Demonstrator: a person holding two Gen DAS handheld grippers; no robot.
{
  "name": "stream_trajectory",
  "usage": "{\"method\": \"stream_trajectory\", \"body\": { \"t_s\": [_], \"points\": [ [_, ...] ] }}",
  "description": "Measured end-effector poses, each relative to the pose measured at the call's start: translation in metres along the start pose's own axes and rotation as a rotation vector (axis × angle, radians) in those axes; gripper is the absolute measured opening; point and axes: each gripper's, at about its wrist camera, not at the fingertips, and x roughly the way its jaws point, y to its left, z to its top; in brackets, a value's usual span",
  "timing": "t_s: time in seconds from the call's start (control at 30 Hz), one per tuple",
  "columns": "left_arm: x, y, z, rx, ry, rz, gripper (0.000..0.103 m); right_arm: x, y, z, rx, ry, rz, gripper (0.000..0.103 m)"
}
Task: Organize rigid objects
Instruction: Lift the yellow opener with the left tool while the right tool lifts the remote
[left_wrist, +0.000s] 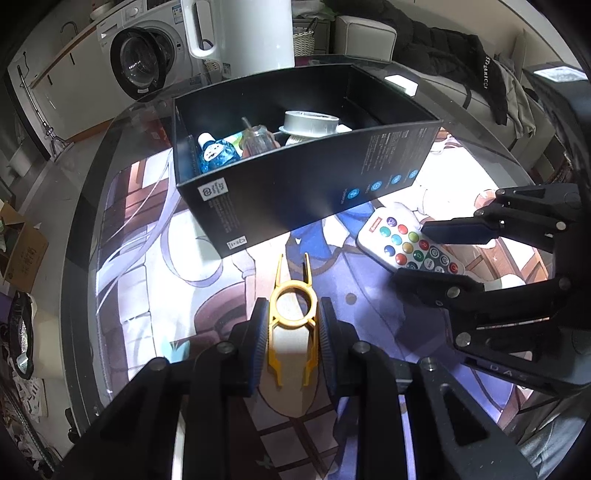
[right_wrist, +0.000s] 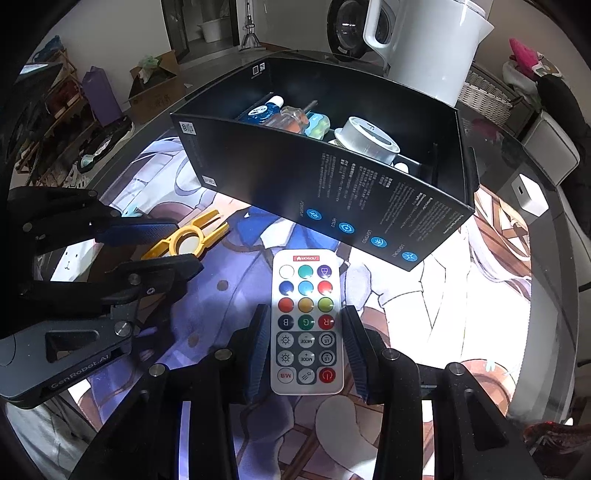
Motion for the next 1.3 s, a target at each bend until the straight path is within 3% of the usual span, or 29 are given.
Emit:
{"method": "stream_trajectory", "body": {
  "t_s": [0.2,0.5,0.73,1.1,1.17,1.3],
  "points": [
    [-0.017,0.000,0.003,-0.003,-0.065,0.009,0.024,-0.014,-0.006,-0.001,0.032,-0.045,0.001,0.039],
    [-0.061,0.001,0.011,0.000,-0.269,0.036,0.024,-0.064,-0.009,-0.002,0.058,-0.218,-0.017,0.039],
    [-0.095,0.001,0.016,-0.001,-0.455,0.103,0.024,-0.115,-0.005,-0.005,0.068,-0.442,-0.048,0.039],
    [-0.162,0.007,0.002,-0.060,-0.850,0.203,0.024,-0.192,0.009,-0.037,0.070,-0.868,-0.123,0.039],
    [-0.171,0.008,-0.003,-0.059,-0.900,0.216,0.024,-0.199,0.010,-0.040,0.075,-0.900,-0.128,0.039],
    [-0.171,0.012,-0.003,-0.061,-0.902,0.202,0.024,-0.201,0.009,-0.037,0.078,-0.901,-0.112,0.039]
  ]
}}
